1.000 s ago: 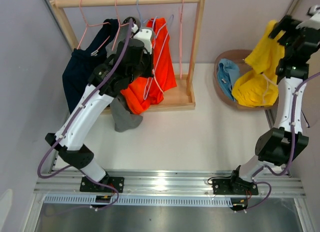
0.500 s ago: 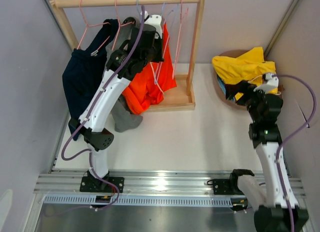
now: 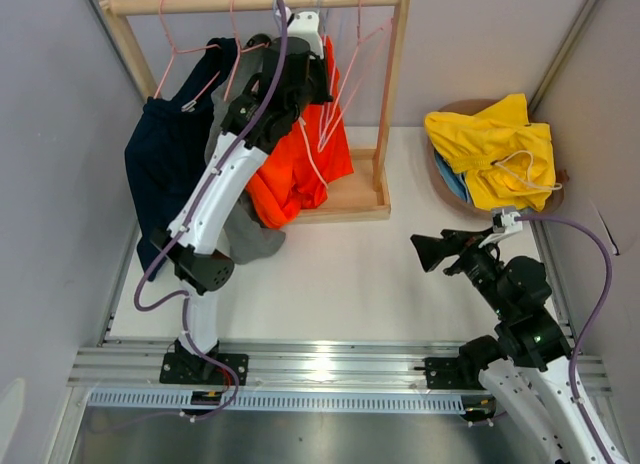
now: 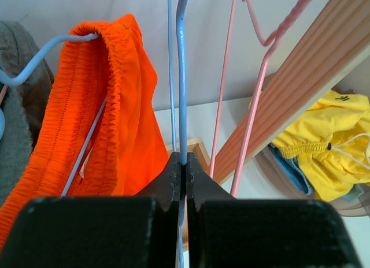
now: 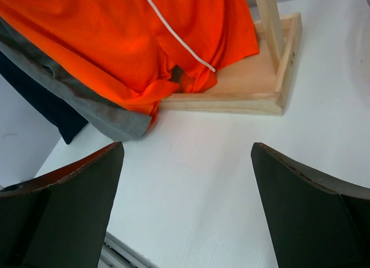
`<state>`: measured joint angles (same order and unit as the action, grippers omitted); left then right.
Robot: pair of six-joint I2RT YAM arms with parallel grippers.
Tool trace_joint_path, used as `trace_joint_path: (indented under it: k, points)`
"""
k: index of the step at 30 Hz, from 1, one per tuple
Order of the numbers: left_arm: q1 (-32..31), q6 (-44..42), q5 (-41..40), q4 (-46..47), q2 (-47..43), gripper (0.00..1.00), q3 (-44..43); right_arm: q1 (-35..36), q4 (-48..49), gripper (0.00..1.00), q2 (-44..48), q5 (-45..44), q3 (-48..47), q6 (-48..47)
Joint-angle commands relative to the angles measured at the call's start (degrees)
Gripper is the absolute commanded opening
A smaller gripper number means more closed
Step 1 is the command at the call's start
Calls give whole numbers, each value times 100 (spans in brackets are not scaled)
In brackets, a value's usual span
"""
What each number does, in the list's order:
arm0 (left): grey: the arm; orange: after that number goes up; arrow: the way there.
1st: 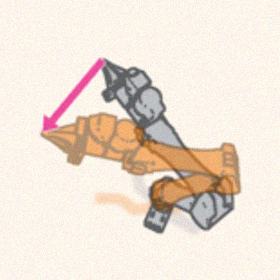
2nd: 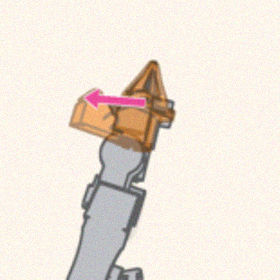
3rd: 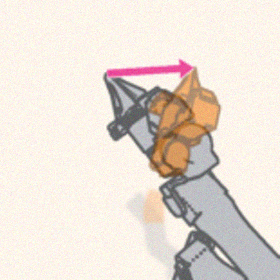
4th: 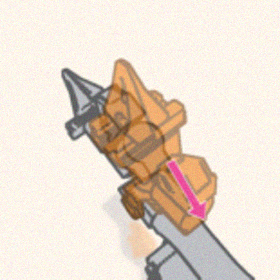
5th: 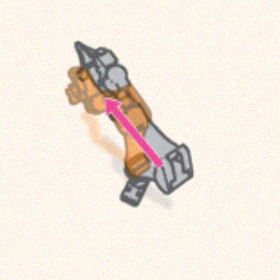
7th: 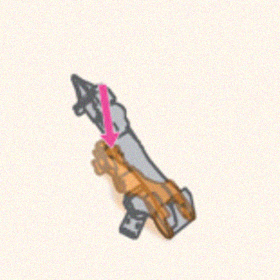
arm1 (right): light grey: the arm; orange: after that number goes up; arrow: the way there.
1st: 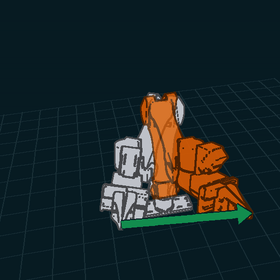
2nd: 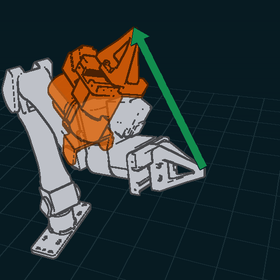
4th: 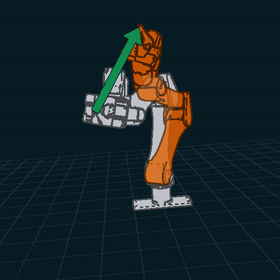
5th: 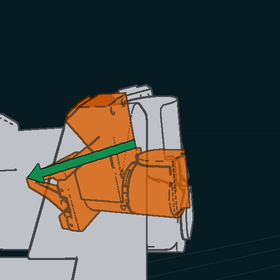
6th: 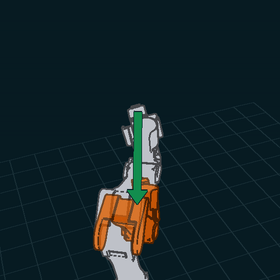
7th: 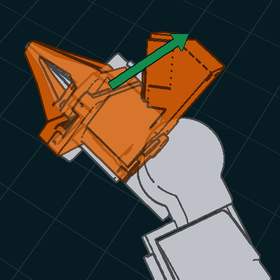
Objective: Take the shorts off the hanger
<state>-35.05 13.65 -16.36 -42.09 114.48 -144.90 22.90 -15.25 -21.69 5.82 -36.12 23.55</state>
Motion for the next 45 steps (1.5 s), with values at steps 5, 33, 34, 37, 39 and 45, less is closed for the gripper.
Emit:
trace_joint_path:
  k: [5,33,34,37,39,45]
  points:
    - [51,156,27,350,180,4,-171,57,-321,99,148,-187,-317,70]
    - [-257,227,1064,-203,-1866,99,1420,22,-1754,99,1053,-283,-835,282]
    - [-353,174,1073,-282,-2033,99,1525,13,-1797,99,1010,-301,-870,273]
    - [-502,33,1082,-318,-2797,99,2272,-13,-1877,99,913,-249,-1028,273]
    - [-538,-29,969,-283,-3445,99,2912,-48,-1877,99,869,-187,-1099,308]
    - [-565,-362,56,-125,-4766,99,4127,-180,-2008,99,684,-266,-1204,422]
